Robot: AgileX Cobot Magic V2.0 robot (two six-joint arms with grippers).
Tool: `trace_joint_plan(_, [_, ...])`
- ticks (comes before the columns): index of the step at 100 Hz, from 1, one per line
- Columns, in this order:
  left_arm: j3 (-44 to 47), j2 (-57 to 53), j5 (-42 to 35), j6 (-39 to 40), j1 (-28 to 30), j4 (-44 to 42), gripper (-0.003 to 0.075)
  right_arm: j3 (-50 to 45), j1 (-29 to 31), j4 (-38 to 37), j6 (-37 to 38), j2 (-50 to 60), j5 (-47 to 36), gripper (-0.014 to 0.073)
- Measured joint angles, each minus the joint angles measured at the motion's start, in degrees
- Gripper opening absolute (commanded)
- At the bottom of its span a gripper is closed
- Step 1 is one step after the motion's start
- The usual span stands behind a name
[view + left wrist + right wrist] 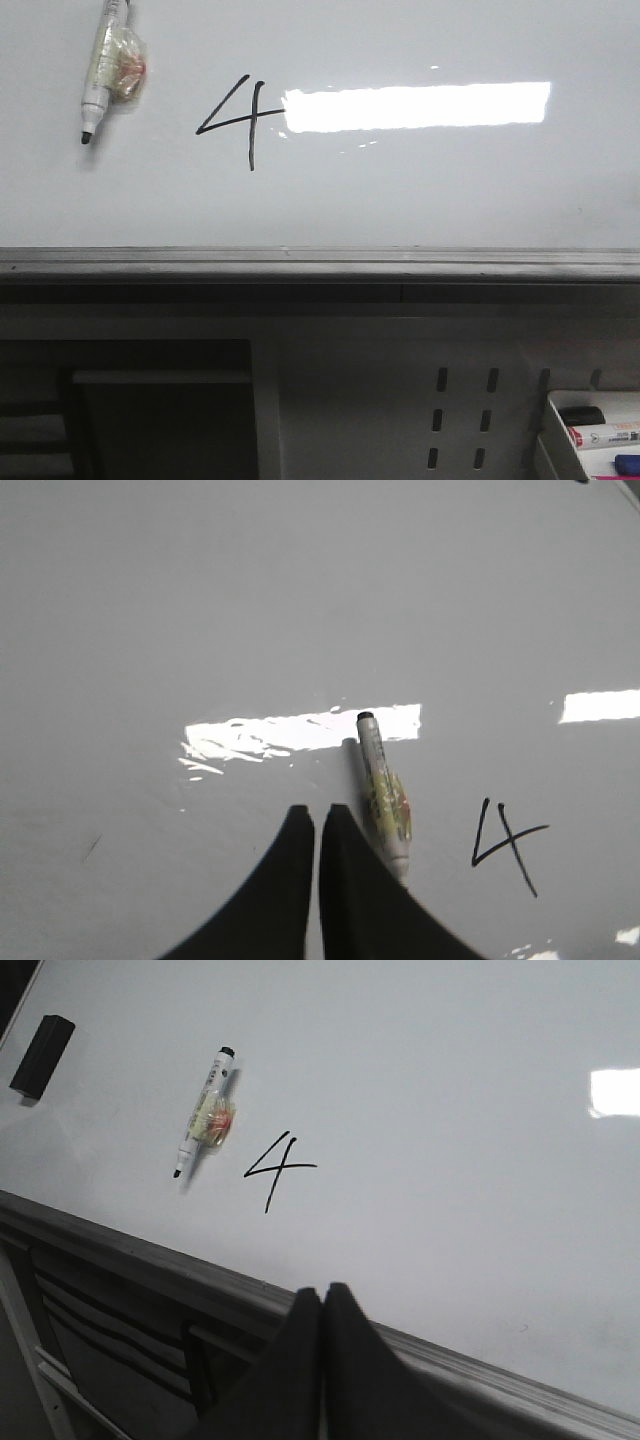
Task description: Write number 4 on whiteboard
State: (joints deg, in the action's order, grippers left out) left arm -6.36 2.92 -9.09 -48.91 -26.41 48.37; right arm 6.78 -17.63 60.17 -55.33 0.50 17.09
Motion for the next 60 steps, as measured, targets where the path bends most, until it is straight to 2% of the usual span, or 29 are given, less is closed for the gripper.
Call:
trace_joint_plan(12, [1.3, 0.2, 6.3, 23.4, 7.6, -23.0, -0.002, 0.0, 0.0, 0.0, 0.0, 0.0, 0.0, -0.0045])
trace_joint_plan(19, [1.4, 0.2, 9.6, 31.3, 10.8, -32.0, -0.002, 0.0, 0.0, 0.0, 0.0, 0.0, 0.0, -0.0045])
trace_joint_plan(32, [3.6, -1.2, 10.5, 36.2, 13.1, -39.3, -0.002, 0.0, 0.0, 0.1, 0.0, 0.0, -0.1, -0.0045])
trace_joint_plan(60, [6.2, -3.2, 9.1, 41.0, 13.3, -43.7, -0.002, 0.0, 0.0, 0.2, 0.0, 0.0, -0.1, -0.0045])
